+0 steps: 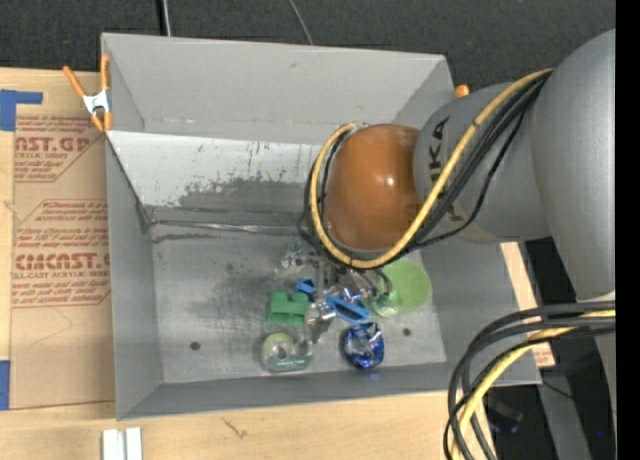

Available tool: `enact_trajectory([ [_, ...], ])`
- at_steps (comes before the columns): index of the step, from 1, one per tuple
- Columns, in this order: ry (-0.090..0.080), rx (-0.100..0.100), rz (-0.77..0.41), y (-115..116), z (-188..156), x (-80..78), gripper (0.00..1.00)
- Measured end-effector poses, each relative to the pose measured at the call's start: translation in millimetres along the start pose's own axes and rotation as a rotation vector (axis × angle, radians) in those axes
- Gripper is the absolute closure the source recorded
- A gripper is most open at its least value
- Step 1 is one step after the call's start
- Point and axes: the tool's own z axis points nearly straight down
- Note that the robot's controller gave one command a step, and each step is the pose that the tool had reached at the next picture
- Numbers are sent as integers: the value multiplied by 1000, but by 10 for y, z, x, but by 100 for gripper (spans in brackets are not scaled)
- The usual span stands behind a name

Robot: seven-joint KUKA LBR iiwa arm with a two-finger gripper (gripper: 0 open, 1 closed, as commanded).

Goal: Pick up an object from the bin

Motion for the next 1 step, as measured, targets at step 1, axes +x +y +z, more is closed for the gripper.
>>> enact_trajectory([
  [1,-8,2,-78,-33,311,-49,0],
])
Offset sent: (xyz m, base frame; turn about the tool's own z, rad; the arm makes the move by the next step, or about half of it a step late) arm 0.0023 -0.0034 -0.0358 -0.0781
